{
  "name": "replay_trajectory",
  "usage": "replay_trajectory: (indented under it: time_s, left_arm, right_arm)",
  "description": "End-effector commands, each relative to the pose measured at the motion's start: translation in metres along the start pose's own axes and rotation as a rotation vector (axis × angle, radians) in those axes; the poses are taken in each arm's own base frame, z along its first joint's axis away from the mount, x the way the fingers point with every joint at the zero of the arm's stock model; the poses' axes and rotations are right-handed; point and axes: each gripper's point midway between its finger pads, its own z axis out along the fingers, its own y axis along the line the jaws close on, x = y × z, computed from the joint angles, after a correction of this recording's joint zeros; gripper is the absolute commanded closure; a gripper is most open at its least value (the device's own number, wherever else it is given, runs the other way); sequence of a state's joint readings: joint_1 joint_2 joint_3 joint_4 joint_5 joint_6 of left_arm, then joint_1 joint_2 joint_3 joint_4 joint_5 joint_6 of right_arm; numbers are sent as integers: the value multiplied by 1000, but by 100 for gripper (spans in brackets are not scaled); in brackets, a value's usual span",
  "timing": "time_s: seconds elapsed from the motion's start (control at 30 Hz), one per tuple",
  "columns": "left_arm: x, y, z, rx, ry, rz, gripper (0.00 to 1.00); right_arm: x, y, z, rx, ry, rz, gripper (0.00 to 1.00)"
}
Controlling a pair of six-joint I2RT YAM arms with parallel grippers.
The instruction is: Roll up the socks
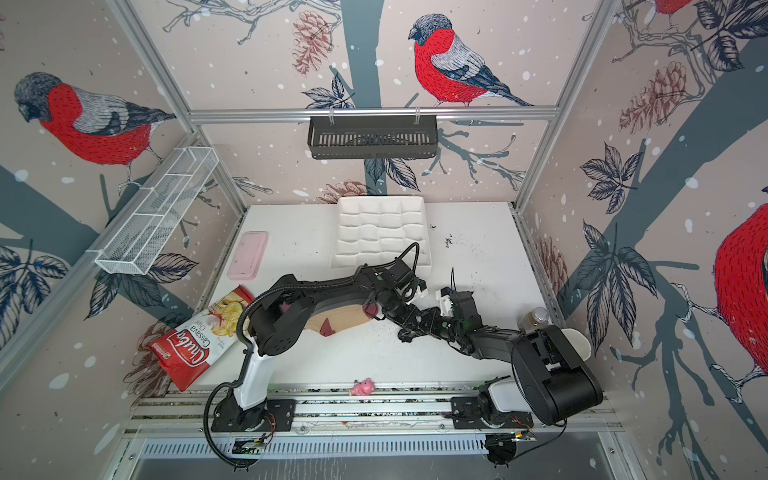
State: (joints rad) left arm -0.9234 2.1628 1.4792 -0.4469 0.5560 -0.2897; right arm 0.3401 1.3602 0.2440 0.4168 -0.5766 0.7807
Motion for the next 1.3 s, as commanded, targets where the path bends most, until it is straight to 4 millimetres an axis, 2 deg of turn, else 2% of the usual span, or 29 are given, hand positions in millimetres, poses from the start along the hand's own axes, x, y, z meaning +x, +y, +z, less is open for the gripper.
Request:
replay_trajectory:
  time_s: [0.0, 0.17, 0.27, 0.47, 0.53, 0.6, 0.7, 0.83, 1.13, 1.2, 1.27]
  left_arm:
    - [5, 31, 22, -81, -16, -27, 100]
    - [10, 39, 20, -94, -17, -44, 100]
    - [11, 42, 18, -99, -18, -47, 100]
    - [8, 41, 14, -96, -32, -47, 100]
    - [7, 40, 13, -93, -34, -44, 100]
    - [5, 38, 11, -90, -42, -39, 92]
    - [4, 36, 8, -88, -50, -35, 88]
    - [4, 35, 7, -90, -52, -34, 86]
    - [1, 24, -2, -26, -86, -16, 82]
    - [1, 20, -9, 1, -104, -3, 71]
    - [2, 15, -18, 35, -127, 4, 66]
  right_arm:
    - [9, -3, -3, 20, 40, 28, 78]
    - [-1, -2, -13, 35, -4, 27, 74]
    - [-12, 8, -25, 23, -63, 4, 74]
    - [-20, 21, -41, 18, -124, -47, 84]
    - [-18, 23, -41, 12, -110, -56, 89]
    - [-17, 25, -40, 0, -103, -60, 90]
    - [-17, 26, -37, -8, -95, -63, 92]
    - [-10, 30, -29, -30, -50, -75, 94]
    - [-1, 0, -12, 64, -4, -36, 95]
    - [1, -8, -8, 85, 11, -25, 96]
    - [2, -12, -6, 96, 22, -19, 96]
